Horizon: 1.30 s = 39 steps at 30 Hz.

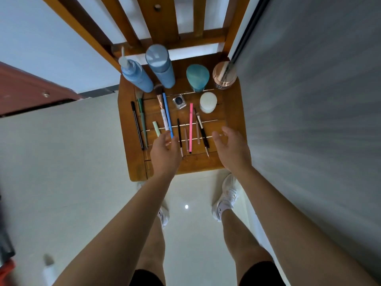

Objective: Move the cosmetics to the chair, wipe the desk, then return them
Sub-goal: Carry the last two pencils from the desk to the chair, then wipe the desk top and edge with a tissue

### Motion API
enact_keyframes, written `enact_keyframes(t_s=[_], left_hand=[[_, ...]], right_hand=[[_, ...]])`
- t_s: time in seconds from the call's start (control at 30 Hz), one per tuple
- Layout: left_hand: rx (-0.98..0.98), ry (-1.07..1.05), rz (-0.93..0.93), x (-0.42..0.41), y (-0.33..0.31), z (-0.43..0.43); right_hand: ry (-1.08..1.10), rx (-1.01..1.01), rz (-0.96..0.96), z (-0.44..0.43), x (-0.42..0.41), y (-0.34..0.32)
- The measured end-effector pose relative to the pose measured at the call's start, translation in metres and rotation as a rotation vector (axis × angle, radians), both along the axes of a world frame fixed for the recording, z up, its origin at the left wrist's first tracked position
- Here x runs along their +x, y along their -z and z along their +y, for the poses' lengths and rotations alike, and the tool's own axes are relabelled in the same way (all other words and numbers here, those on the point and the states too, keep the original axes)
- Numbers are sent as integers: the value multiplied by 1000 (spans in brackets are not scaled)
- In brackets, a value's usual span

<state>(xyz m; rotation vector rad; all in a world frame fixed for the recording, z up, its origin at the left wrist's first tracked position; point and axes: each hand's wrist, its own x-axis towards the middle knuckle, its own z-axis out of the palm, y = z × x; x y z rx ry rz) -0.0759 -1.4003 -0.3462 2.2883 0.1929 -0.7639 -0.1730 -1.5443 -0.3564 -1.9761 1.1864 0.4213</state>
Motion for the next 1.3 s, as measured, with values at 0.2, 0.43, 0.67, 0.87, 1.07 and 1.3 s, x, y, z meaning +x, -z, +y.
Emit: enact_keyframes(t_s=[0.2,0.43,0.67,0.87,1.07,1.3], left_hand=[[170,418,-391,34,-113,24],[301,349,-748,110,-334,80],[374,-48,-946,110,-500,199],[556,-159,-1022,74,-542,353],[726,-312,-984,58,-574,533],[880,-482,-923,30,-583,669]], right_hand=[[-211,-341,-170,-18,21,-116],[-376,-569,-542,-33,110,-324],[-540,-586,-944,54,207,-490],[-833,-563,-1217,220,252,-543],[-1103,-459,-1406,425,292,-572],[-1326,-312,-1454,594,312,-575]])
